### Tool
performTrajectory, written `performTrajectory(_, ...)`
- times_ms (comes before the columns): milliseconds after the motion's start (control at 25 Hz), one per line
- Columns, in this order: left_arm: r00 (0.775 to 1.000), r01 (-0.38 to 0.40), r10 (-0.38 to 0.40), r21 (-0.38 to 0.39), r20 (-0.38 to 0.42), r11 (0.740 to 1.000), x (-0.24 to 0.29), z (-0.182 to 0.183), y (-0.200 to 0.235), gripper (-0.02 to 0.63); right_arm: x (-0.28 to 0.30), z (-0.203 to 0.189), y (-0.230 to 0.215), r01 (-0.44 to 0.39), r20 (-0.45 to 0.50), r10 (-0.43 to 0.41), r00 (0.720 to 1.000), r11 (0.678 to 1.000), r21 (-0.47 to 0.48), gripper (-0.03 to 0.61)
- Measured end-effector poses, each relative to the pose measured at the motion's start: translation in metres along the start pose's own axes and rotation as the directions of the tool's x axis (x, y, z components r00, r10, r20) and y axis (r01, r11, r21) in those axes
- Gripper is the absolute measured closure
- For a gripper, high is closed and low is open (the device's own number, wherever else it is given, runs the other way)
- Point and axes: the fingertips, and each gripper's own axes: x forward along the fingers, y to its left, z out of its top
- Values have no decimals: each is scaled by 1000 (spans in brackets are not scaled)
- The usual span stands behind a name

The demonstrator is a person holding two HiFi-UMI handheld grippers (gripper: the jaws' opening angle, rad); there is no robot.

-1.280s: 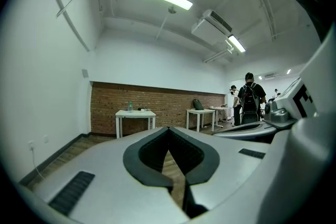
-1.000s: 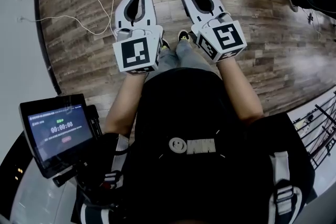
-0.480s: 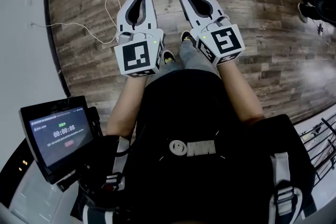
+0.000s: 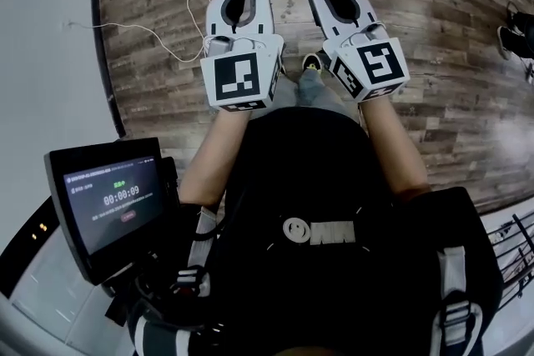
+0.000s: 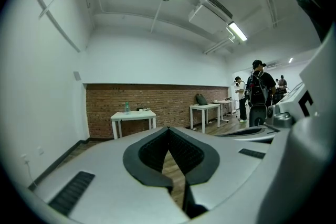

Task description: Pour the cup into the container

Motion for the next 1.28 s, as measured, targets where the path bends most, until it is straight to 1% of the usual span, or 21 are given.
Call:
performTrajectory(160,1000,0,0,-10,-7,1000,16,-1,8,615,13,-1,-10,4,-11,-4,1000,1000,13,581)
performTrajectory(280,1000,8,-8,-10,-2,1000,31,2,24,615,35,2,-12,10,-14,-10,1000,1000,10,581)
performTrajectory(400,1000,14,-14,-10,19,1000,41,3,47,615,61,3,-7,13,-18,-13,1000,1000,-7,581)
performTrajectory(480,999,13,-12,-26,30,1000,52,4,62,615,81,7,-6,11,-31,-12,999,1000,-26,581)
performTrajectory(560,999,10,-9,-44,34,999,73,5,83,615,110,13,-10,6,-55,-8,998,999,-44,581)
performTrajectory(640,999,30,-28,-52,35,998,101,8,109,615,147,19,-16,22,-63,-25,998,998,-54,581)
performTrajectory(720,998,48,-45,-61,38,997,115,8,124,615,169,21,-18,30,-69,-35,997,997,-65,581)
performTrajectory(840,999,33,-30,-72,42,997,119,5,140,615,188,17,-8,-2,-86,-6,996,996,-90,581)
performTrajectory(1000,999,35,-31,-75,43,997,119,8,142,615,192,15,0,-16,-91,8,996,996,-93,581)
performTrajectory(1160,997,51,-47,-70,56,996,121,11,136,615,189,15,-3,-9,-89,1,996,995,-95,581)
performTrajectory(1280,997,46,-42,-59,65,997,124,14,138,615,191,17,-7,-10,-76,2,997,995,-100,581)
